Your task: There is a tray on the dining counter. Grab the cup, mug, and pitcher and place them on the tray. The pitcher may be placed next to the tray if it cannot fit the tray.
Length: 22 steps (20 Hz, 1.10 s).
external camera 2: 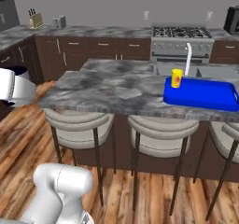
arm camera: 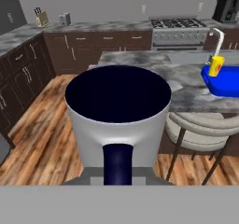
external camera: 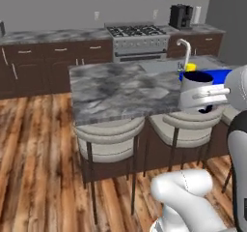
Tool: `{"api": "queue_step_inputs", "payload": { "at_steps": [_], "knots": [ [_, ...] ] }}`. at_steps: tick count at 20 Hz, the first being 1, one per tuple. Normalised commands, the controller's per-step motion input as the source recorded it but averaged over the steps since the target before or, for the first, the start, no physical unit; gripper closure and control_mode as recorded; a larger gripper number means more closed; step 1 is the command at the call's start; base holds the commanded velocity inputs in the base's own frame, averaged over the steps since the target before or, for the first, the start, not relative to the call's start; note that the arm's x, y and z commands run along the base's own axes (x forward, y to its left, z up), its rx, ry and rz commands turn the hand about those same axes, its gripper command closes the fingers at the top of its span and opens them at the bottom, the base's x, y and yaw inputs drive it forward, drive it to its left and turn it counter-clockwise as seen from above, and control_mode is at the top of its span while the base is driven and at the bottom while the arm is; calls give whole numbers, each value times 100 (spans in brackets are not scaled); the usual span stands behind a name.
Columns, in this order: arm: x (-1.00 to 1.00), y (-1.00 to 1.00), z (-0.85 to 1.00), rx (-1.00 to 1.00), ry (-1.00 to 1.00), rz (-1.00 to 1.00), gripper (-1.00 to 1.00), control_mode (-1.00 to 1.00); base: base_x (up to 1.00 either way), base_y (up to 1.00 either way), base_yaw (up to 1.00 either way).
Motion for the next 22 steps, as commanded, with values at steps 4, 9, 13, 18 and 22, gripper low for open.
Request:
{"api": "queue_step_inputs", "payload": {
  "at_steps": [4, 9, 13, 18, 22],
  "knots": [
    [0, 0, 0, 0, 0, 0, 100, 100, 14, -100, 1],
    [0, 0, 0, 0, 0, 0, 100, 100, 49, -100, 4],
    [0, 0, 0, 0, 0, 0, 100, 100, 75, -97, 7],
    [0, 0, 0, 0, 0, 0, 100, 100, 66, -89, 16],
    [0, 0, 0, 0, 0, 0, 100, 100, 58, -20, 5]
  ]
}}
